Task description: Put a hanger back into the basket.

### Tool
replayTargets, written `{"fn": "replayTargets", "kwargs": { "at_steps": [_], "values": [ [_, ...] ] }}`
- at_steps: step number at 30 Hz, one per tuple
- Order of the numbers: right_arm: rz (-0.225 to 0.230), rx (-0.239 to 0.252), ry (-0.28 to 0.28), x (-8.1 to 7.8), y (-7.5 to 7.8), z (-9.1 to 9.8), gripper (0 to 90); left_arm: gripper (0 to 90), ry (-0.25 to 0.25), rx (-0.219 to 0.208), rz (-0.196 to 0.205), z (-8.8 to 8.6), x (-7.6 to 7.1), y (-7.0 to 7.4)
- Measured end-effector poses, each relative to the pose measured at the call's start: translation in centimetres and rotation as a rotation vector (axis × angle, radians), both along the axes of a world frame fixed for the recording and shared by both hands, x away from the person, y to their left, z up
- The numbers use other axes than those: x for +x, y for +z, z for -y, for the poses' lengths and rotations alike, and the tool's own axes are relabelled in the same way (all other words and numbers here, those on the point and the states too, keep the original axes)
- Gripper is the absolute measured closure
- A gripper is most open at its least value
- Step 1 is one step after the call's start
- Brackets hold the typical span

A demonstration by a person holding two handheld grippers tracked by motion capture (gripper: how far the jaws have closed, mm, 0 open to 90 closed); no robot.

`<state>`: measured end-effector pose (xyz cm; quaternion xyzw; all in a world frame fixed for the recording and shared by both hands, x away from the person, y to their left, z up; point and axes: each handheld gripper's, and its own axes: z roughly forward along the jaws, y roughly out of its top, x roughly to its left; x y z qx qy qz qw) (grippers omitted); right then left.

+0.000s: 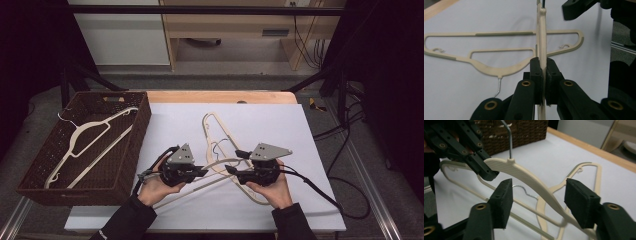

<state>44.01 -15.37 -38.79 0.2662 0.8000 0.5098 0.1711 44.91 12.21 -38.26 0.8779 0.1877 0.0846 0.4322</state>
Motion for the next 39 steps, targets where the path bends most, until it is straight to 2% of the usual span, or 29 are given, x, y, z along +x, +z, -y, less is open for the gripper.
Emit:
{"fn": "replayTargets", "kwargs": {
  "at_steps": [5,11,19,24,31,35,39],
  "values": [
    [0.005,0.073,-0.078,-0.3,0.5,2.2,28.0,86.2,0.051,-0.028,0.017,-1.2,-0.4,1.1],
    [0.007,0.103,-0.189,-0.4,0.1,5.5,19.2,86.1,0.094,-0.042,0.054,-2.3,-0.5,3.1],
    [-0.015,0.116,-0.265,-0.8,-0.4,7.9,12.7,86.1,0.124,-0.066,0.097,-4.0,-0.5,6.4],
    [-0.016,0.136,-0.299,-0.8,-0.5,8.6,9.8,86.2,0.15,-0.093,0.118,-6.0,-0.2,9.1],
    [-0.013,0.124,-0.314,-0.8,-0.5,8.9,7.3,86.1,0.196,-0.113,0.139,-9.7,0.9,12.1],
    [-0.015,0.127,-0.322,-0.8,-0.5,9.0,6.8,86.2,0.235,-0.107,0.145,-11.9,1.7,12.9],
    [-0.012,0.126,-0.324,-0.8,-0.5,9.1,6.5,86.1,0.272,-0.096,0.154,-14.1,2.3,13.2]
  ]
}}
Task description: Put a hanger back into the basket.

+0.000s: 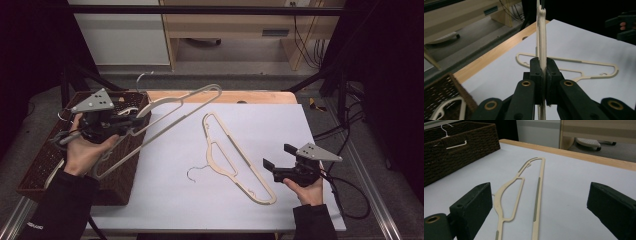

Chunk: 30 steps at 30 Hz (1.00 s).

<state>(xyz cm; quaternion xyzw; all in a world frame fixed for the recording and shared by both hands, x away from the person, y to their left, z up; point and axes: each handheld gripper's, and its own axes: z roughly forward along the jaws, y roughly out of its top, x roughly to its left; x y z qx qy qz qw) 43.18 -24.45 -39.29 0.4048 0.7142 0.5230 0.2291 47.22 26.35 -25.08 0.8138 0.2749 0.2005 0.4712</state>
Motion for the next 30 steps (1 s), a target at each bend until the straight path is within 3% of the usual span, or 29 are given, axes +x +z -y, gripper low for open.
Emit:
{"fn": "replayTargets", "kwargs": {
  "at_steps": [6,11,30],
  "values": [
    [-0.005,0.0,-0.006,0.1,-0.1,0.1,6.4,86.1,0.034,-0.014,0.007,-3.5,0.7,0.1],
    [-0.007,-0.005,-0.006,0.1,-0.2,0.1,6.2,86.1,0.075,0.016,-0.001,-5.8,1.3,0.0],
    [-0.013,-0.009,-0.007,0.2,-0.2,0.1,5.9,86.1,0.209,-0.01,-0.057,-14.1,2.7,-2.4]
  ]
}}
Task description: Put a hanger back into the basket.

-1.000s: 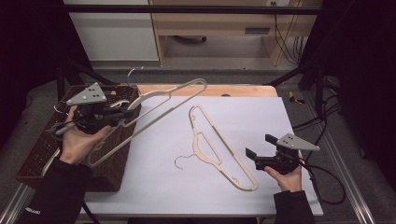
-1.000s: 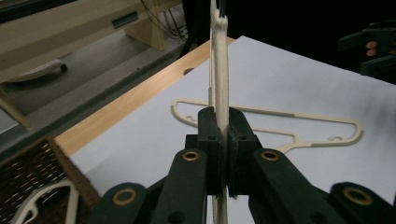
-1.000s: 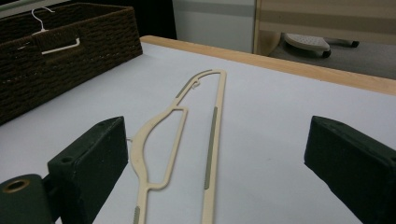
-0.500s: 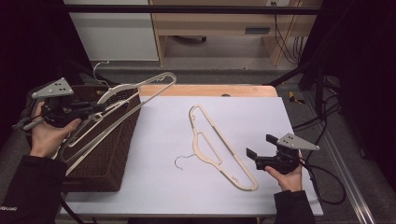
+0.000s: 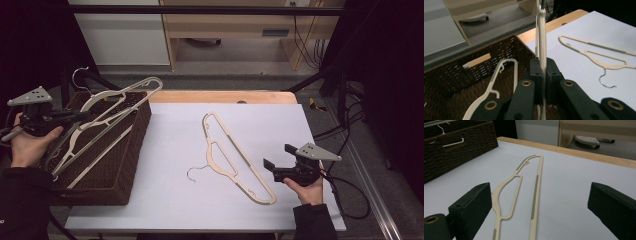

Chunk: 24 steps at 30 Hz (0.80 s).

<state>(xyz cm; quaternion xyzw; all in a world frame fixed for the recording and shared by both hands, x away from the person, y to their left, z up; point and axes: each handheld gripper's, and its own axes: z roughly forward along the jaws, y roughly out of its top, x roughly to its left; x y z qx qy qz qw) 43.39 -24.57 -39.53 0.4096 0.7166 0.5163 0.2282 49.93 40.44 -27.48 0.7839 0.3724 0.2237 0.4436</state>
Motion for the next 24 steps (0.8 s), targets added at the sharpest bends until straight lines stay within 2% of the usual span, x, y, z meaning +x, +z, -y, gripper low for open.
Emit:
{"fn": "replayTargets", "kwargs": {
  "at_steps": [14,18,24],
  "values": [
    [0.0,-0.011,0.0,0.1,-0.1,0.0,5.8,86.1,0.065,-0.015,-0.043,-4.5,0.0,-2.6],
    [-0.003,-0.011,0.003,0.1,-0.2,0.1,5.9,86.1,0.078,-0.018,-0.056,-5.2,-0.2,-3.2],
    [-0.008,-0.009,-0.001,0.2,-0.3,0.0,5.9,86.0,0.091,-0.012,-0.084,-5.2,0.0,-4.4]
  ]
}}
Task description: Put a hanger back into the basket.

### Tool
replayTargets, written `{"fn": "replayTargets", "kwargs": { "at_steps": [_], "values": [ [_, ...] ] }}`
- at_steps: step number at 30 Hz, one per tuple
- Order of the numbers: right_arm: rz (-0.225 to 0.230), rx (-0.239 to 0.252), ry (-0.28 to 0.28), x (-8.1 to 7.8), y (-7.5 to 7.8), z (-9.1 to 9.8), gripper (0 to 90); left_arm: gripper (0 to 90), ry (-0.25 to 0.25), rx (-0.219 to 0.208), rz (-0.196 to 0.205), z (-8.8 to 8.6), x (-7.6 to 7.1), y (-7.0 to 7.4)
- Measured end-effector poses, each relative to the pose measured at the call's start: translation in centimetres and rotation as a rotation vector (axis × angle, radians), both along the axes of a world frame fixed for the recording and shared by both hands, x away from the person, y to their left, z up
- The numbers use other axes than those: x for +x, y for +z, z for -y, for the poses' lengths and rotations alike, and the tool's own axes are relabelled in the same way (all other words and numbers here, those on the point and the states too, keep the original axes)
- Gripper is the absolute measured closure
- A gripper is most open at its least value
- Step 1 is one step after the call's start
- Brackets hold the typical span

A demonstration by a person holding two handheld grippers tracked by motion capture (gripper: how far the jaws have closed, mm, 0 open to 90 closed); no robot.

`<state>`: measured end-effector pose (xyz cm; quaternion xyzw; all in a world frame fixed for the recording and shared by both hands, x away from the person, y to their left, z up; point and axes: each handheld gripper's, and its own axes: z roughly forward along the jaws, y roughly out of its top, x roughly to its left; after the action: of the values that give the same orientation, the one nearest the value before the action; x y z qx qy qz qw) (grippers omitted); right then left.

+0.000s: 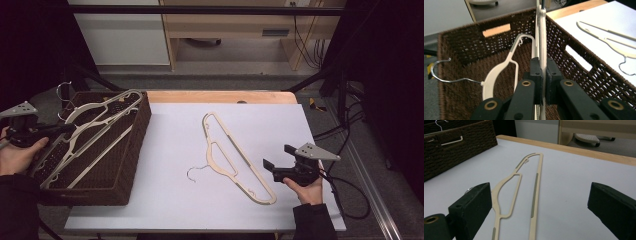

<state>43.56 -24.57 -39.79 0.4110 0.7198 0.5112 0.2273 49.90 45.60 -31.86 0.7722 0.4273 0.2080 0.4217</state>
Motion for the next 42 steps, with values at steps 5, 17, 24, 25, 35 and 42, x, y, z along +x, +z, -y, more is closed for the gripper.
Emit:
{"fn": "replayTargets", "kwargs": {
  "at_steps": [5,17,24,25,35,42],
  "values": [
    [0.002,0.005,0.001,-0.1,0.0,0.0,6.0,86.0,0.022,0.0,-0.036,0.5,0.3,-1.6],
    [0.002,0.003,0.008,-0.1,0.1,0.0,6.1,85.4,0.073,0.01,-0.104,1.2,0.6,-5.2],
    [0.003,0.006,0.01,-0.1,0.2,-0.1,6.2,83.9,0.138,0.033,-0.162,1.1,0.8,-6.5],
    [0.004,0.005,0.011,-0.2,0.2,-0.1,6.2,83.5,0.148,0.036,-0.161,1.1,0.8,-6.5],
    [0.002,0.001,0.009,-0.1,0.1,-0.2,6.3,78.2,0.274,0.083,-0.207,0.3,1.0,-7.2],
    [-0.002,-0.001,0.015,-0.1,0.0,-0.4,6.4,65.5,0.335,0.127,-0.278,0.2,1.3,-7.7]
  ]
}}
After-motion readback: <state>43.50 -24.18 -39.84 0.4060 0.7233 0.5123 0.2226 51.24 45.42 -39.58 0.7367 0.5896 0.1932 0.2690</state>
